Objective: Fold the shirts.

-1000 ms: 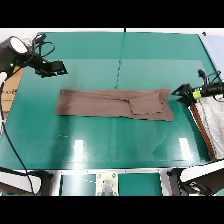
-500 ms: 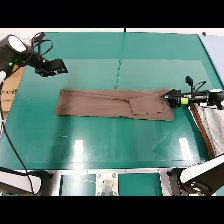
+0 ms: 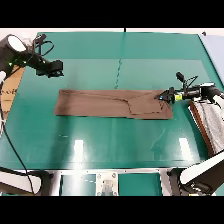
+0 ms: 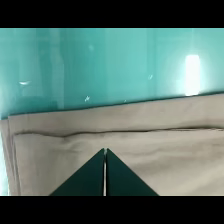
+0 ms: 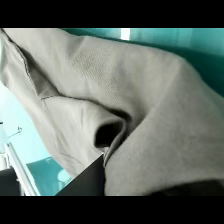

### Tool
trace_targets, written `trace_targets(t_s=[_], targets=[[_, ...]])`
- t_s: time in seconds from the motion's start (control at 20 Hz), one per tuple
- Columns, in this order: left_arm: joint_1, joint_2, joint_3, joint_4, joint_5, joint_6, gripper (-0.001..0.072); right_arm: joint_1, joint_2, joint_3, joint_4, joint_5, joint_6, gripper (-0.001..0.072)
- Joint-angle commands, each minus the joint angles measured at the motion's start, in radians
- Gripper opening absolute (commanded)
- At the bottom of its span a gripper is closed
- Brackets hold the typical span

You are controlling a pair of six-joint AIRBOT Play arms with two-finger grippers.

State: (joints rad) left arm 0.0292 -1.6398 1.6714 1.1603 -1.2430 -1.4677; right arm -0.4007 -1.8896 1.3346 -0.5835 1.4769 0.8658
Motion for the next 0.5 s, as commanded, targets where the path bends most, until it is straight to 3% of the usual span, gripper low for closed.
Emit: trace_targets(t_s=[0.0,0.25,0.45], targets=[[-0.01,0.0,0.001,0.002,-0.011,0.002,0.0019,0.008,0.027,0.01,0.003,0.016,0.04,0.0016],[-0.213,-0.066,0.0,0.002,0.033,0.006,0.002,0.013,0.214,0.036,-0.091,0.043,0.174,0.0016],[-0.483,-0.235,0.0,-0.068,0.218,0.01,0.002,0.035,0.407,0.066,-0.089,0.111,0.314,0.0016]])
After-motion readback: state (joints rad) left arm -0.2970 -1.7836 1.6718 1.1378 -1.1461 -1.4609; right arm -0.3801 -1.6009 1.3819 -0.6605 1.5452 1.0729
